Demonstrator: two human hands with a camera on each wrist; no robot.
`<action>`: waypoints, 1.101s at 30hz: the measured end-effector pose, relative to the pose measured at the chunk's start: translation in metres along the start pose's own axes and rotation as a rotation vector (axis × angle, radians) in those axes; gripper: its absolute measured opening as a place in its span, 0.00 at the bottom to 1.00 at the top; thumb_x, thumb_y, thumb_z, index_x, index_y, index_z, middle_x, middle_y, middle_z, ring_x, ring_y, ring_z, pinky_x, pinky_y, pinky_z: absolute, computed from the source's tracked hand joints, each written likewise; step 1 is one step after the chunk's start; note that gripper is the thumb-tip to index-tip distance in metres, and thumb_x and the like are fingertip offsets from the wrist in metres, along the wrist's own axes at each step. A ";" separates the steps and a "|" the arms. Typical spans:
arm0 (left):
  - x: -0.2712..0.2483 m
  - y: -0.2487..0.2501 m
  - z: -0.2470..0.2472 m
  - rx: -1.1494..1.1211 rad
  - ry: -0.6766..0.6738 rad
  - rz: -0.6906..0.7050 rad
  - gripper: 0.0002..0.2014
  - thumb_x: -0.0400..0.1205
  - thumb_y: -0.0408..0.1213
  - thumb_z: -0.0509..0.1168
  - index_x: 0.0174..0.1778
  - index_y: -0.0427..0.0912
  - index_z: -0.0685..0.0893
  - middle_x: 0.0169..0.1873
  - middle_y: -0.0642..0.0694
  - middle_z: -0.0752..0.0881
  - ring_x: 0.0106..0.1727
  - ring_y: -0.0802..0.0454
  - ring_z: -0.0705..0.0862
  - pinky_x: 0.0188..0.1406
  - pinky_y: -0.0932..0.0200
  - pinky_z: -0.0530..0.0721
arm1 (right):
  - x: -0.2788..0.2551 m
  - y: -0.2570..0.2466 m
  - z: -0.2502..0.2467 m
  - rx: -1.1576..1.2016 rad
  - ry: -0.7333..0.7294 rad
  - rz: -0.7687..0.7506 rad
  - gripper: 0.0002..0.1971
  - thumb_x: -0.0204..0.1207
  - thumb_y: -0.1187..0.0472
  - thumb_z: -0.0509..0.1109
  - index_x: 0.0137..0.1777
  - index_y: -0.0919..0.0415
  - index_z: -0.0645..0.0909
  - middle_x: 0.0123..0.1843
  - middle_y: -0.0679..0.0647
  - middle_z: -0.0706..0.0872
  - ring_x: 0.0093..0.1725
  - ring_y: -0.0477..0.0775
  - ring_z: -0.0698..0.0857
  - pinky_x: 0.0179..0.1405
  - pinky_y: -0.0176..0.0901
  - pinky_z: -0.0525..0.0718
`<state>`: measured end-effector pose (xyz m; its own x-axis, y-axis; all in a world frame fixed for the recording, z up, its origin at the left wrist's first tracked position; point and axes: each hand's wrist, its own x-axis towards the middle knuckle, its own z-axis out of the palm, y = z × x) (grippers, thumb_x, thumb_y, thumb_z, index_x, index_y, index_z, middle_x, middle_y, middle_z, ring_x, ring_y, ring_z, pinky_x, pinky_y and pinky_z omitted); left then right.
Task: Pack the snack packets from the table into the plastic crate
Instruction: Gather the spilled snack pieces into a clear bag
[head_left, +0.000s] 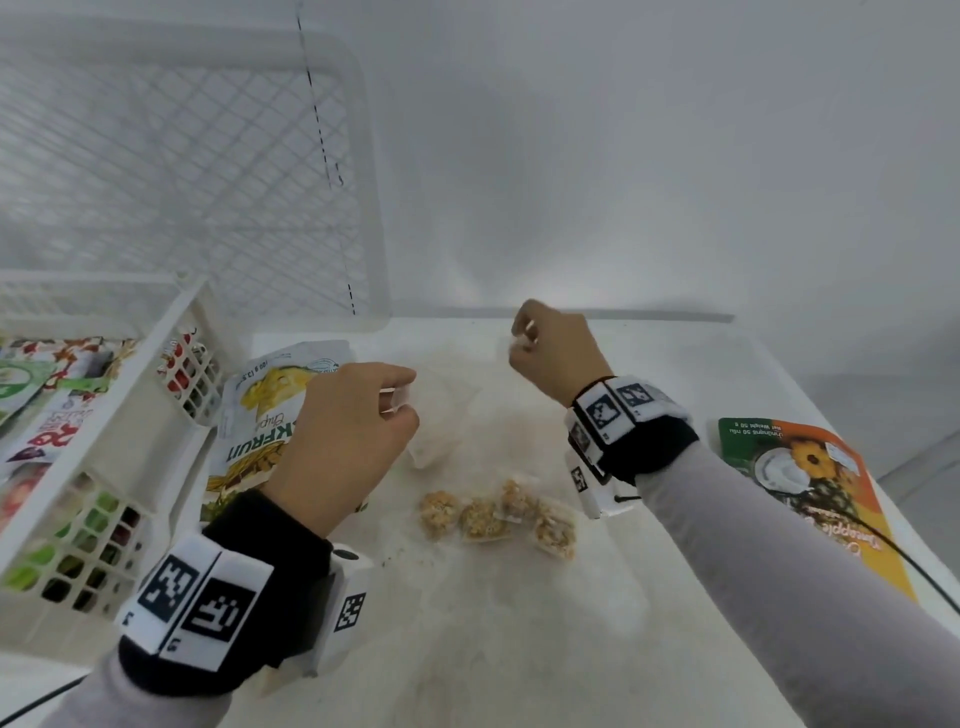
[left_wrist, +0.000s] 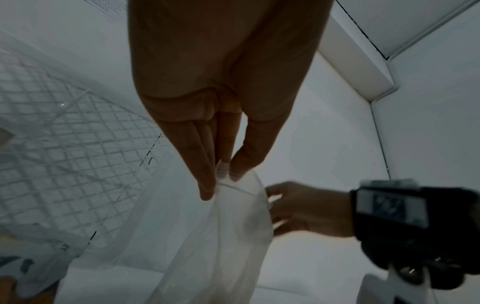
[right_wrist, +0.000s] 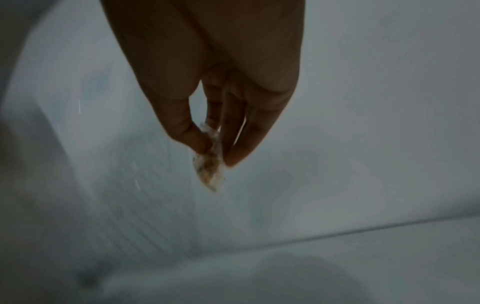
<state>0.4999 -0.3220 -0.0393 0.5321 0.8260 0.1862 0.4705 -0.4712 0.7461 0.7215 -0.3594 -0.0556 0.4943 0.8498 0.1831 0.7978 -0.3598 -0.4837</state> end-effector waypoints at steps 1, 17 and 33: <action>0.000 0.000 0.000 -0.003 -0.005 -0.001 0.17 0.78 0.32 0.66 0.63 0.41 0.85 0.58 0.49 0.87 0.51 0.60 0.85 0.52 0.67 0.78 | -0.005 -0.007 -0.007 0.178 0.099 -0.020 0.05 0.75 0.62 0.66 0.49 0.57 0.79 0.42 0.54 0.87 0.42 0.54 0.85 0.37 0.39 0.80; -0.004 0.010 0.006 0.048 -0.048 0.049 0.17 0.74 0.28 0.67 0.60 0.39 0.86 0.56 0.43 0.88 0.55 0.51 0.86 0.56 0.60 0.81 | -0.089 -0.063 0.009 0.028 0.010 -0.464 0.10 0.77 0.69 0.65 0.52 0.65 0.87 0.50 0.58 0.87 0.48 0.57 0.84 0.48 0.48 0.83; -0.011 -0.002 0.000 0.087 -0.042 0.084 0.21 0.77 0.27 0.64 0.67 0.40 0.82 0.61 0.43 0.85 0.62 0.51 0.83 0.62 0.62 0.76 | -0.115 -0.032 -0.016 0.196 0.134 -0.202 0.11 0.73 0.70 0.70 0.53 0.60 0.87 0.47 0.50 0.90 0.45 0.45 0.87 0.50 0.33 0.84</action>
<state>0.4935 -0.3302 -0.0428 0.6001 0.7699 0.2171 0.4818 -0.5645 0.6702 0.6446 -0.4513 -0.0477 0.3836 0.8337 0.3972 0.8092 -0.0962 -0.5797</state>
